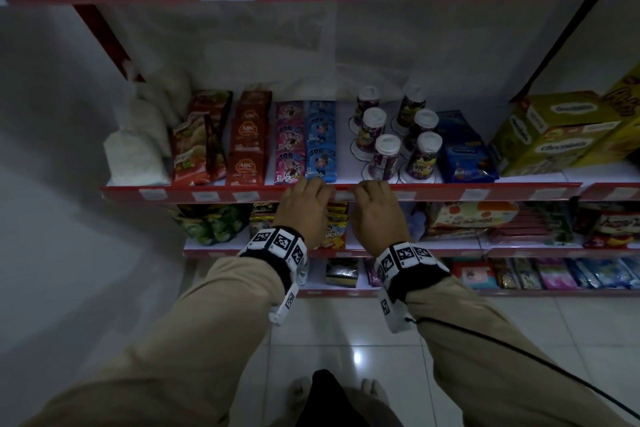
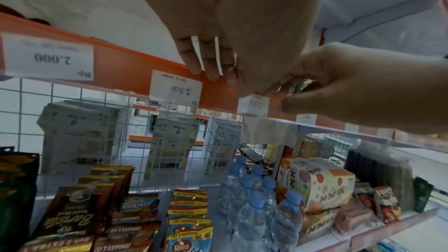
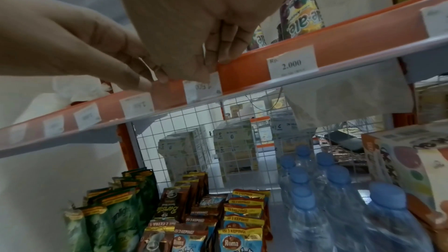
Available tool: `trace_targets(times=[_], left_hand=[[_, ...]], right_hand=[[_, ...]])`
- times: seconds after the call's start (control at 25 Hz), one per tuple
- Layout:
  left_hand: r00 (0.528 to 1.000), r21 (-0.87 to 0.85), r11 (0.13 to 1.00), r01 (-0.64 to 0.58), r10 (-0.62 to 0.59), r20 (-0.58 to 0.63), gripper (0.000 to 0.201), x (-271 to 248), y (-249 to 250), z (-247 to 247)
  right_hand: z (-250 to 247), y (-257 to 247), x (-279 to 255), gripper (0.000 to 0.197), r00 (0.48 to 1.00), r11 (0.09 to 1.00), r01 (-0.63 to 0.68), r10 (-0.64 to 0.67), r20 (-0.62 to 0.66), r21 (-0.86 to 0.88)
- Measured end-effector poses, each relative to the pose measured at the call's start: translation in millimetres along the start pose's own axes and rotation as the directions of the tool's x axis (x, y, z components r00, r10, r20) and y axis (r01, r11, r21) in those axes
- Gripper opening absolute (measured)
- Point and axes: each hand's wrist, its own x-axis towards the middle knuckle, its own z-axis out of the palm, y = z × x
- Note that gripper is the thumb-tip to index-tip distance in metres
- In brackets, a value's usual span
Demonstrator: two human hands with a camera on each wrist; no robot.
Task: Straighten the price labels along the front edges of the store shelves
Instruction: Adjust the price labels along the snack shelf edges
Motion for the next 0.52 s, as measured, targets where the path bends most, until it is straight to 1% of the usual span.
trace_targets(times=[0.08,0.24,0.4,0.52], left_hand=[[1.000,-0.027,0.999,-0.027,0.027,0.014,0.048,0,-5,1],[0.998,-0.035,0.999,-0.041,0.042,0.040,0.054,2,-8,4],[0.998,-0.046,0.998,-0.049,0.050,0.029,0.049,5,-10,7],[0.996,-0.043,0.995,-0.087,0.088,0.024,0.048,5,-14,7]], right_hand=[[0,-1,-1,0.031,1.000,0.999,0.007,-0.007,0.005,-0.034],[1,-7,4,0.023,0.998,0.997,-0.059,0.060,0.021,-0.059],[2,-8,6,0.028,0.993,0.994,-0.091,0.095,0.068,-0.065],[3,-9,9,0.023,0.991,0.991,-0.111,0.116,0.064,-0.075]])
